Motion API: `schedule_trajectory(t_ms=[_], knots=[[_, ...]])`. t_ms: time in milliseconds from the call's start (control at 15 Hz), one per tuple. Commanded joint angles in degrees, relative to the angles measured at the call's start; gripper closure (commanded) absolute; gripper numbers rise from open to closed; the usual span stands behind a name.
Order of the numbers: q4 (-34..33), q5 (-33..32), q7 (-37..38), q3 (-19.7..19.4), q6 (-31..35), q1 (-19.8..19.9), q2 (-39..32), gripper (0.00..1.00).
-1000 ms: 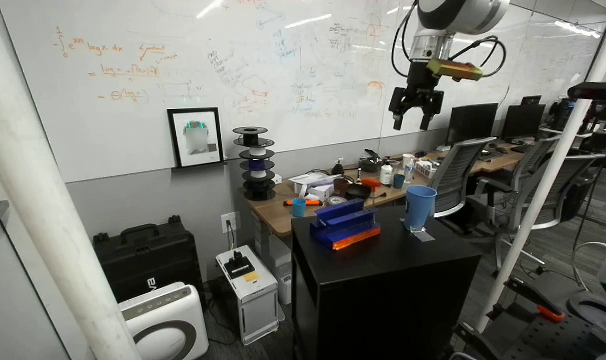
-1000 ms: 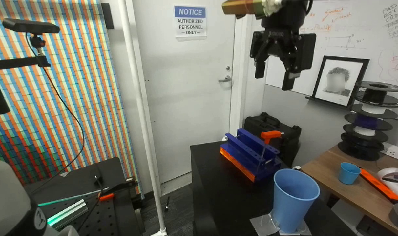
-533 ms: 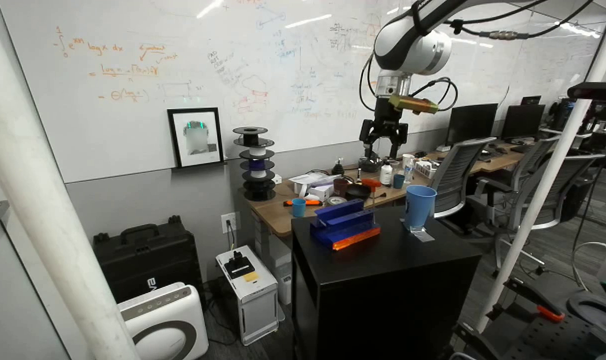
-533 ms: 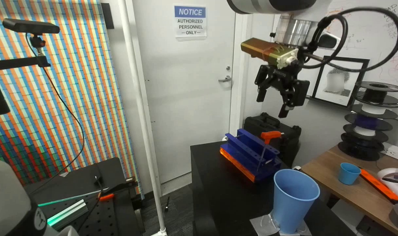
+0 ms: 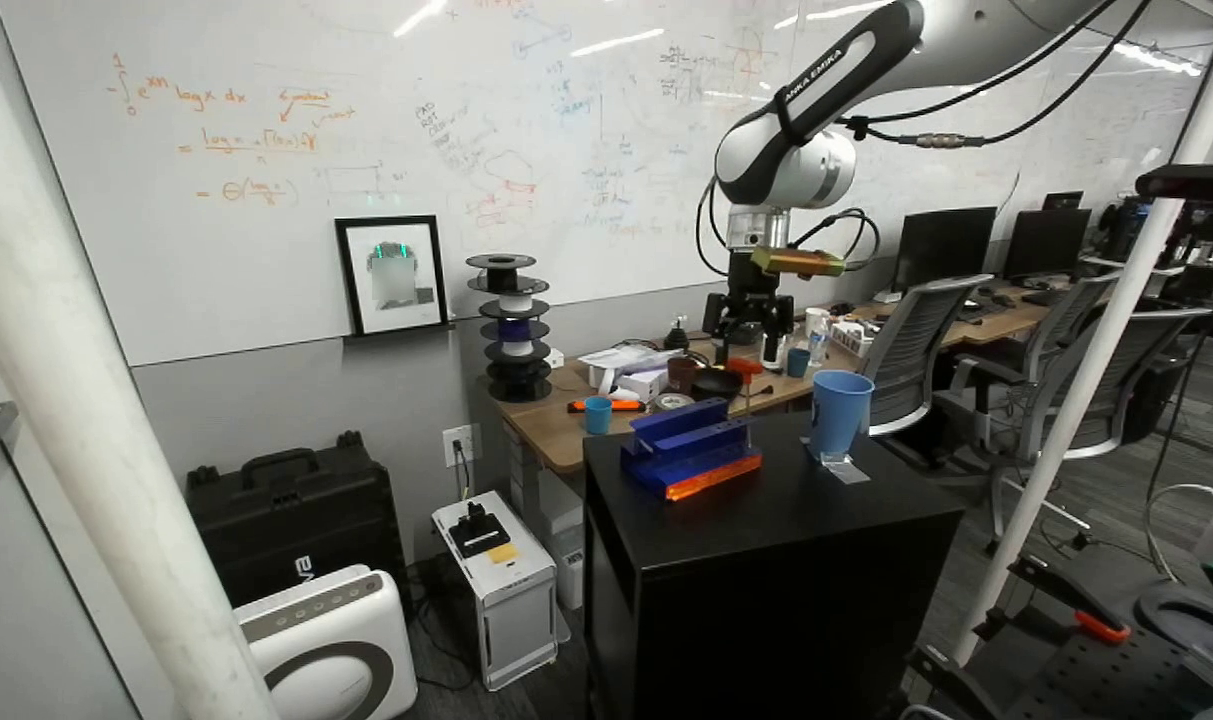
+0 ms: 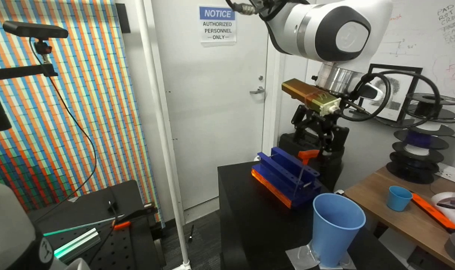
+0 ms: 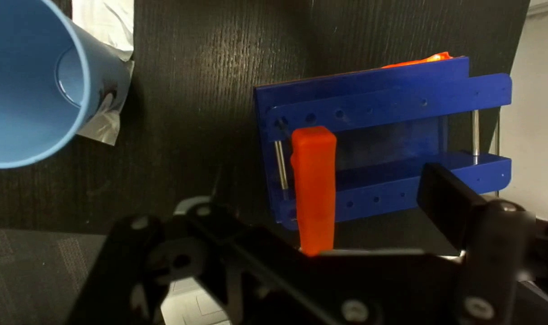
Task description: Put the red object on the blue rack in the blue cup
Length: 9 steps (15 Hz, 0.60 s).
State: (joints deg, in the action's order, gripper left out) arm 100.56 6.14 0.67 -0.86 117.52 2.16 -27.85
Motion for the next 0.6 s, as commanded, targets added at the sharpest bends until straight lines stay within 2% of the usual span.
schedule_trajectory(t_ms=[0, 133, 533], knots=[[-3.8, -1.76, 0.46, 0.32, -1.9, -1.1, -3.48, 0.27], [-3.88, -2.77, 0.49, 0.27, -2.29, -1.53, -3.88, 0.31], [-3.54, -6.0, 0.36, -0.75, -4.46, -1.39, -1.67, 0.77]])
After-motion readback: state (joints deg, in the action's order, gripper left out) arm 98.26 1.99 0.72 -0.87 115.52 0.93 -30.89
